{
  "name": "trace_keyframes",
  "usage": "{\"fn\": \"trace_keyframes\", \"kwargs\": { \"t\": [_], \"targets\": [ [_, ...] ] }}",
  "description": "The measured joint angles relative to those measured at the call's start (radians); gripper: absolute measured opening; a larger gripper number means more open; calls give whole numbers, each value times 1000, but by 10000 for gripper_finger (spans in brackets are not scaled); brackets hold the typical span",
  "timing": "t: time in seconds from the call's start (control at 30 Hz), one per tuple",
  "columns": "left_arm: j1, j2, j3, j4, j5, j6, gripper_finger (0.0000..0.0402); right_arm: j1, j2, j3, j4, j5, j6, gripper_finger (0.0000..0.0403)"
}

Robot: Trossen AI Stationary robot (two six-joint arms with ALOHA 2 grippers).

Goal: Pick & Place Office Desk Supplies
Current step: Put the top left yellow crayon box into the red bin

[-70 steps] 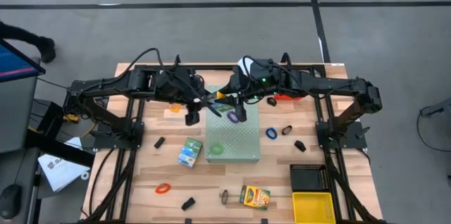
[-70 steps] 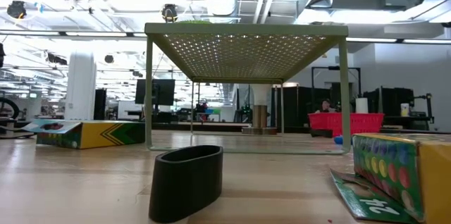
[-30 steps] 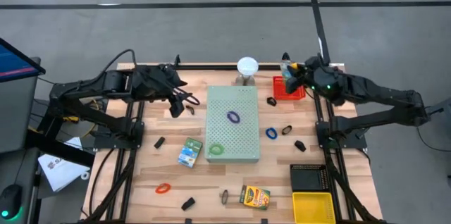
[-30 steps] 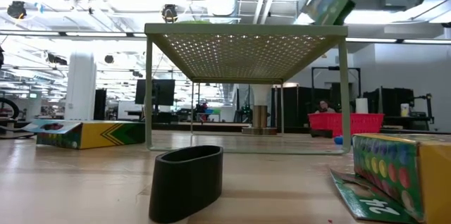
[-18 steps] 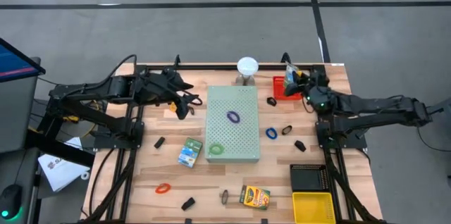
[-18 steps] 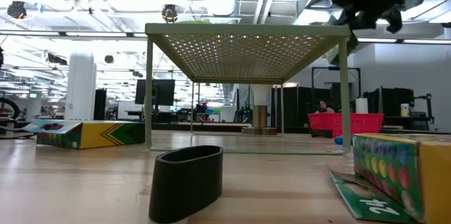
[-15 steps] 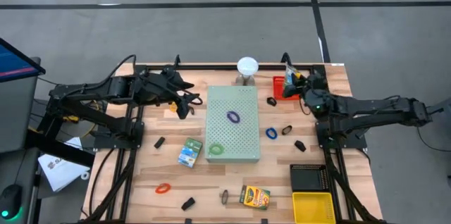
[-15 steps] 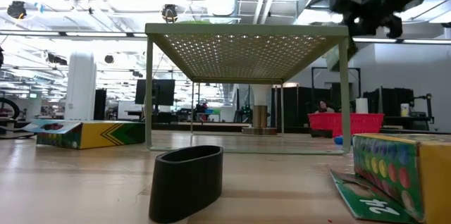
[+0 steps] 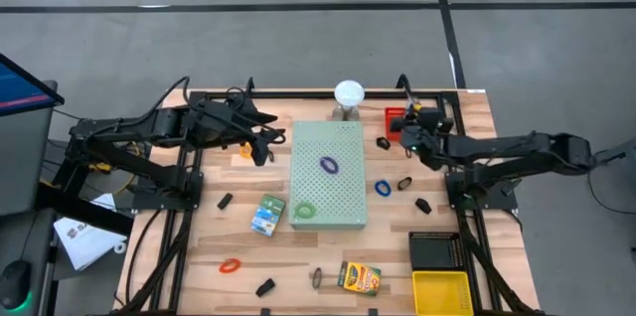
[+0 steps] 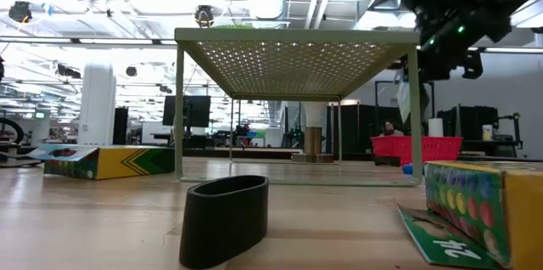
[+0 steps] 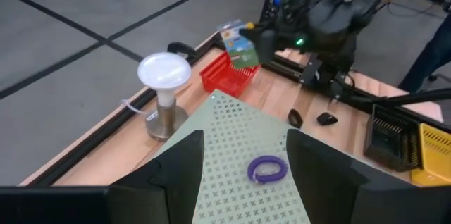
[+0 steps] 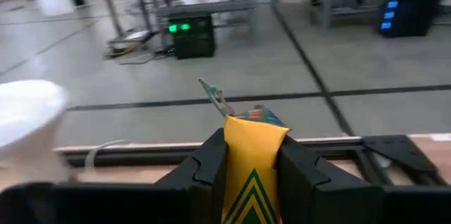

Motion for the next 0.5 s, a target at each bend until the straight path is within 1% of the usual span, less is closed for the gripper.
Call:
{"fn": "trace_keyframes", "kwargs": {
  "t": [0.1, 0.23, 0.37, 0.43, 0.5],
  "targets": [
    [0, 0, 0, 3, 18, -25, 195, -21, 41, 0, 9, 7, 78, 83],
    [-5, 0, 0, 3, 22, -48, 195, -49, 53, 0, 8, 8, 277, 83],
    [-18, 0, 0, 11, 26, -51, 195, -84, 45, 0, 6, 15, 433, 83],
    [-26, 0, 0, 17, 26, -51, 195, -105, 28, 0, 2, -9, 526, 83],
    [-32, 0, 0, 18, 26, -57, 195, -131, 13, 1, -5, -59, 616, 83]
  ]
}}
